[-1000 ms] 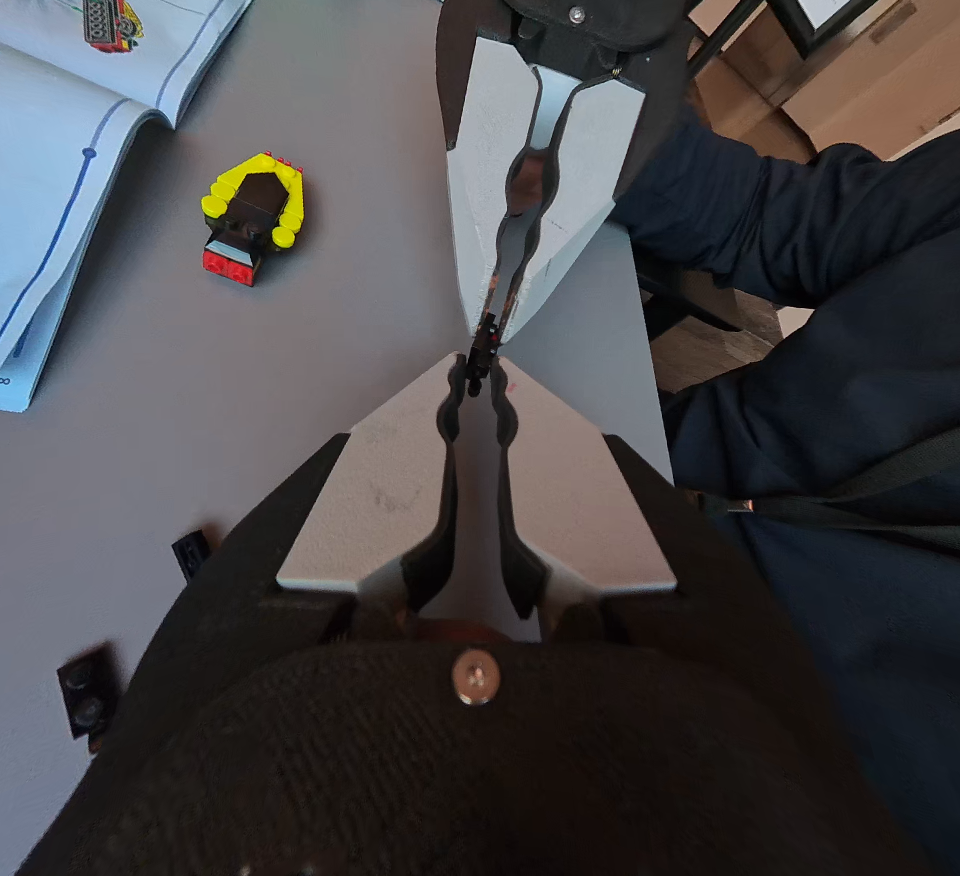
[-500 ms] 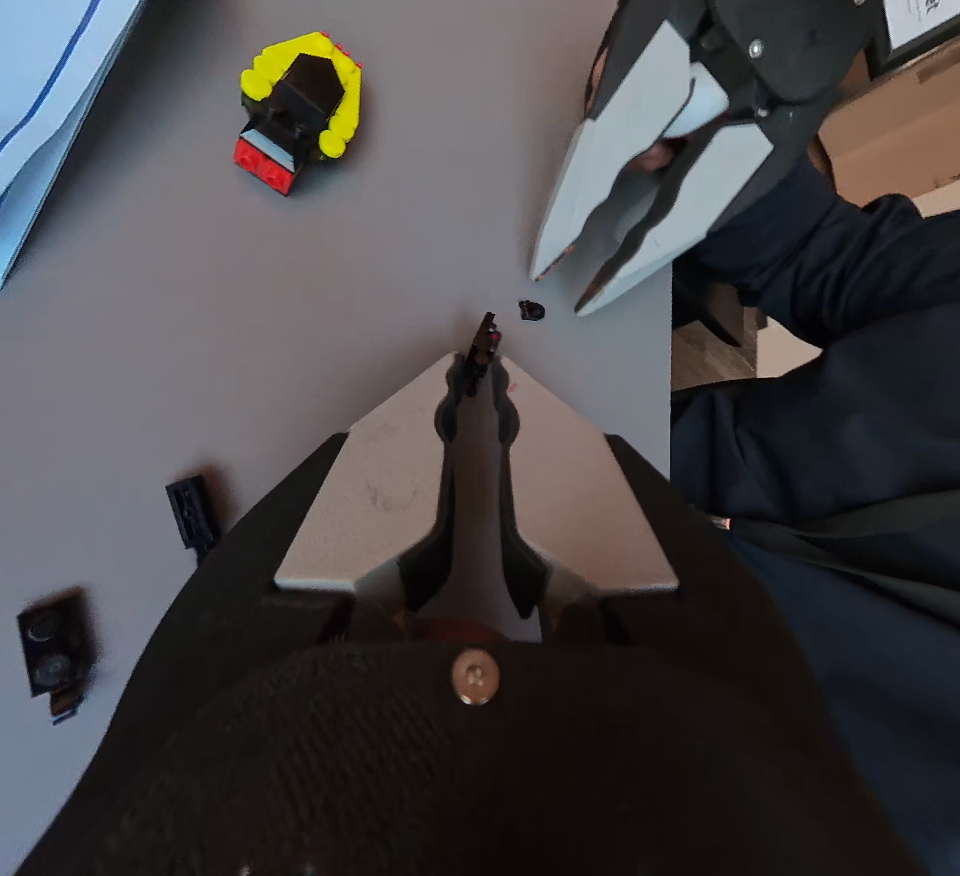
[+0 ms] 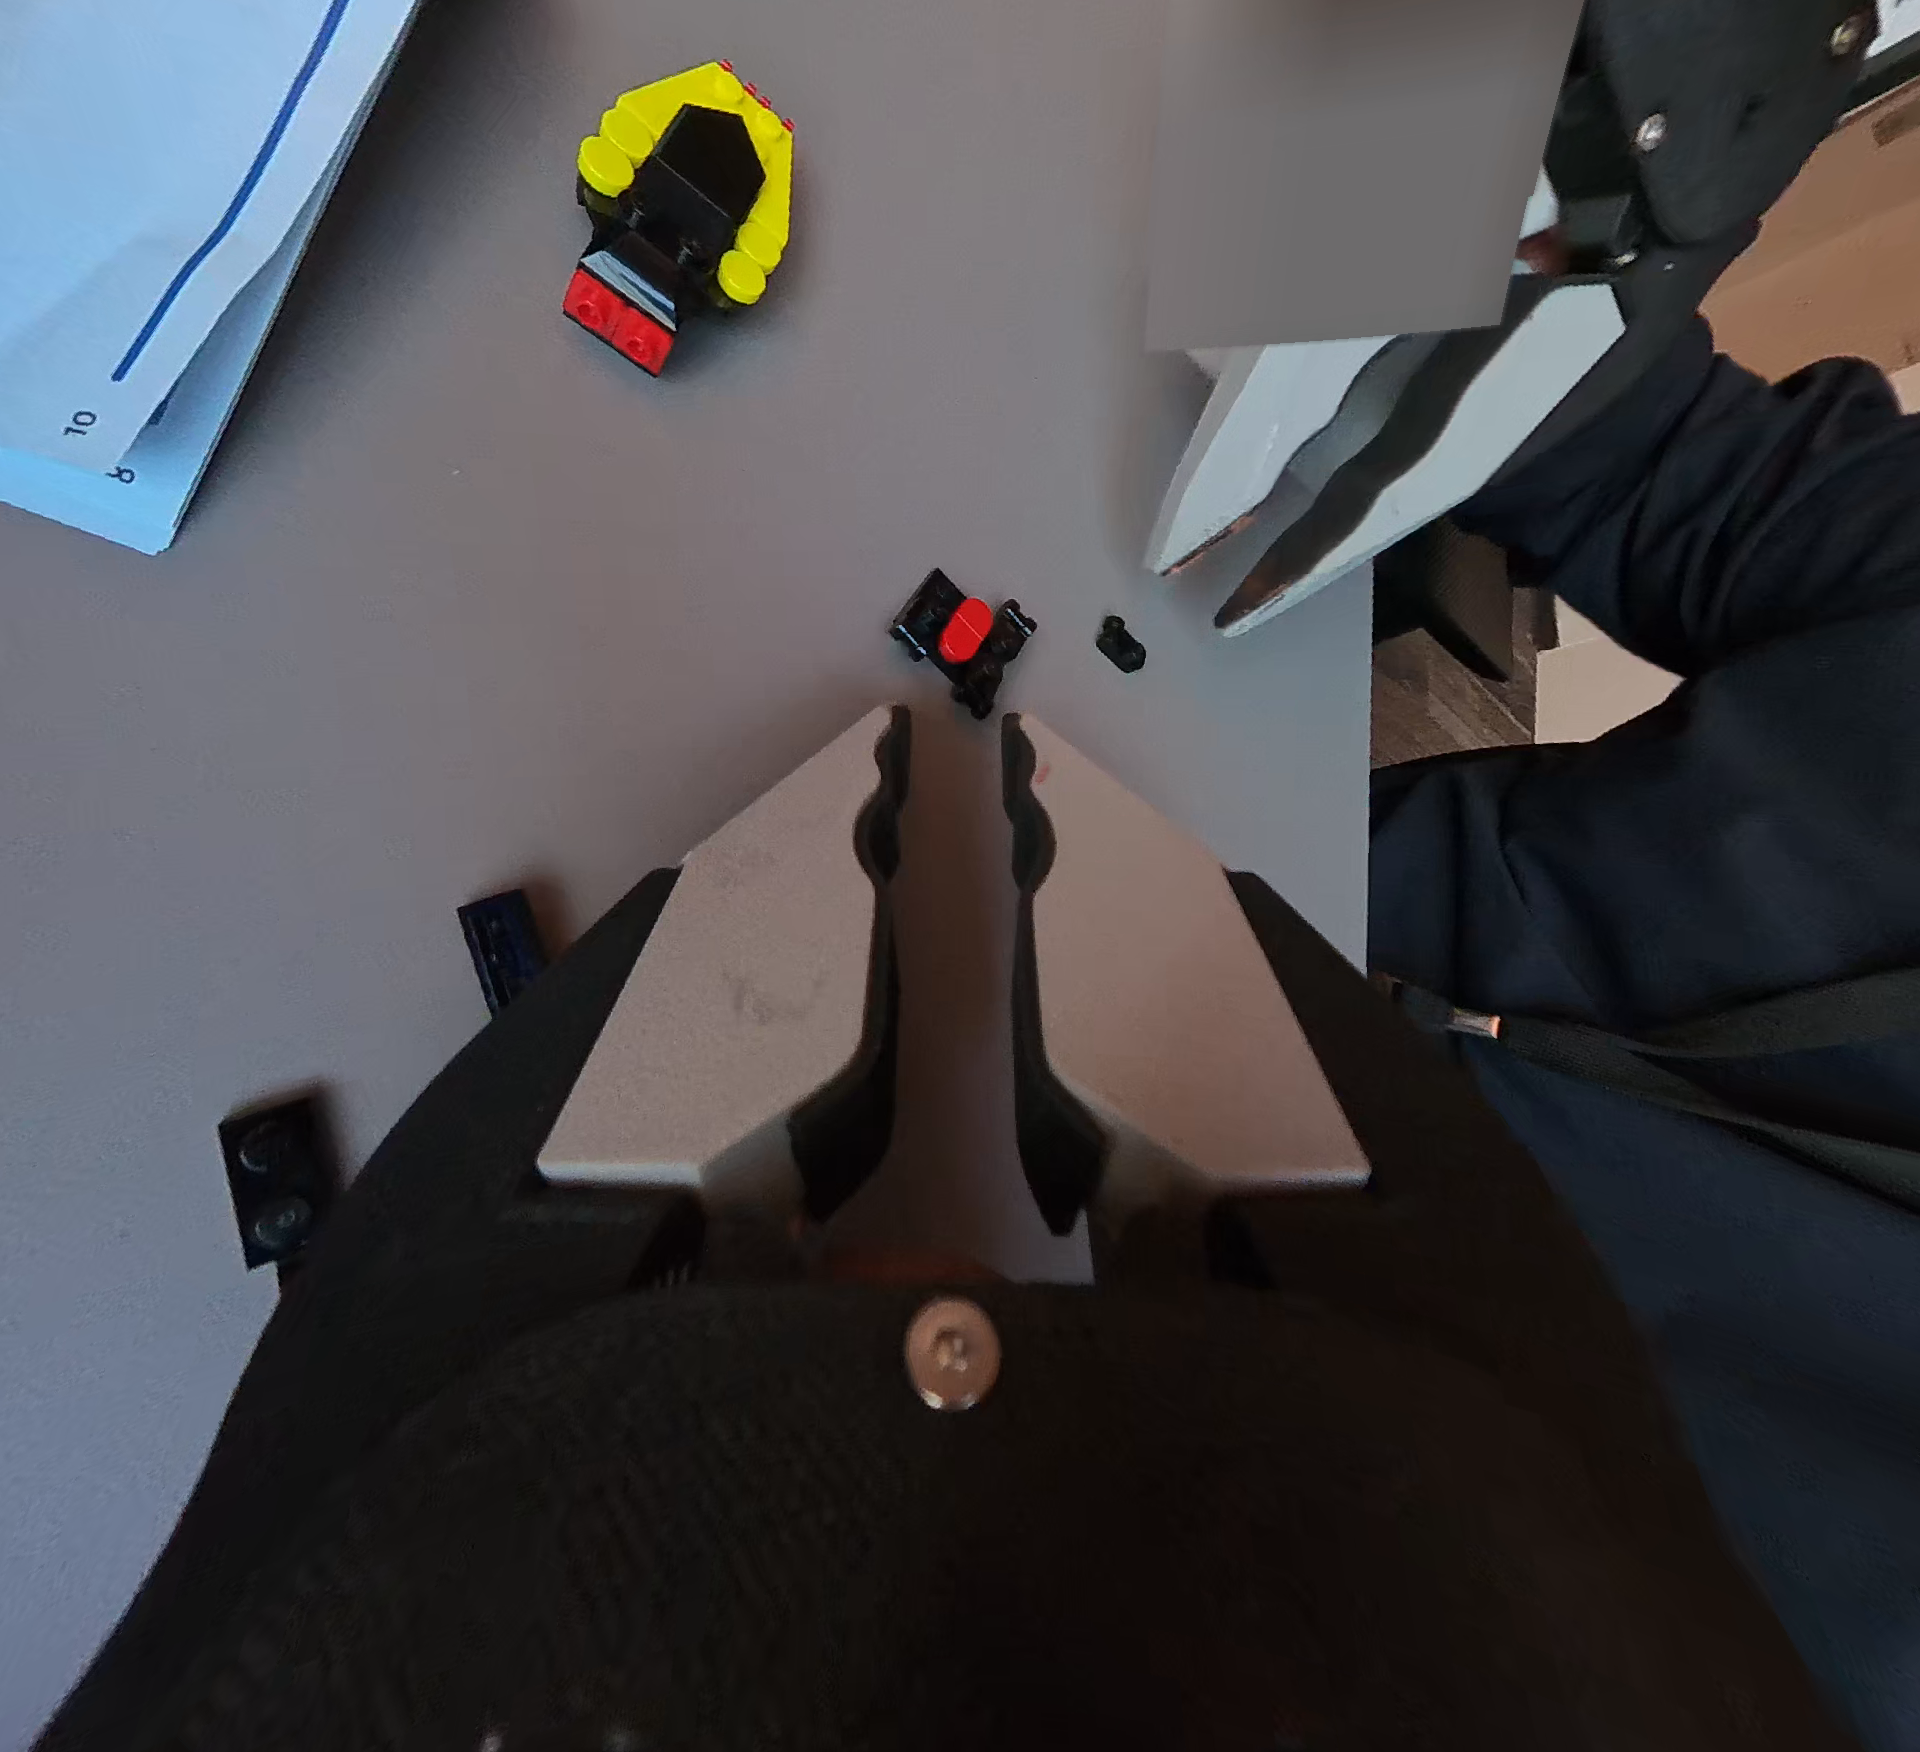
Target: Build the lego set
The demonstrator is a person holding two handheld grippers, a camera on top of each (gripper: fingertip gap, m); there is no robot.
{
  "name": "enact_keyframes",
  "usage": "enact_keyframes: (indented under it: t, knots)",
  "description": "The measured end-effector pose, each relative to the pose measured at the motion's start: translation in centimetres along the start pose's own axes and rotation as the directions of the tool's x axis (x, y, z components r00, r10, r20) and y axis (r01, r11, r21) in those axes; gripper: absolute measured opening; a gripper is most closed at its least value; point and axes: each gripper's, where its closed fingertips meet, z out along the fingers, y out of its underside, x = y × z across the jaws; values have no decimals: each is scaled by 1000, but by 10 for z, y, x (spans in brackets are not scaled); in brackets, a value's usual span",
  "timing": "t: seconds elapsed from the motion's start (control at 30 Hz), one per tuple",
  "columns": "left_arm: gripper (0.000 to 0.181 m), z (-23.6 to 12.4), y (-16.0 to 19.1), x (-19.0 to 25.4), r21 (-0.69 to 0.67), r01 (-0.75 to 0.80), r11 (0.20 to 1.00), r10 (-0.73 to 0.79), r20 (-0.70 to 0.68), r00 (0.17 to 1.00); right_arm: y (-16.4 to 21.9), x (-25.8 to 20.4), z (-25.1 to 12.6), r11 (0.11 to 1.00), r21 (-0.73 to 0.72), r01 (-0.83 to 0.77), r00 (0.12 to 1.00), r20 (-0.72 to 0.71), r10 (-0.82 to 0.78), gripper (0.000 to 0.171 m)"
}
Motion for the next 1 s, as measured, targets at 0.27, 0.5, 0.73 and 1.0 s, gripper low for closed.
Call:
enact_keyframes:
  t: [0.27,0.5,0.73,1.0]
  knots:
    - [14,-5,7,2,-34,-38,999,38,-15,999,-8,-7,12,916,-145,375,911,241,-335,17]
    - [12,-6,8,1,-39,-30,999,29,-27,999,3,0,18,880,-217,423,891,275,-361,5]
    - [11,-5,9,1,-40,-33,999,32,-27,999,6,23,16,950,-204,237,969,125,-214,0]
    - [8,-4,9,2,-47,-36,998,34,-28,999,11,57,10,995,-100,-8,999,-45,3,0]
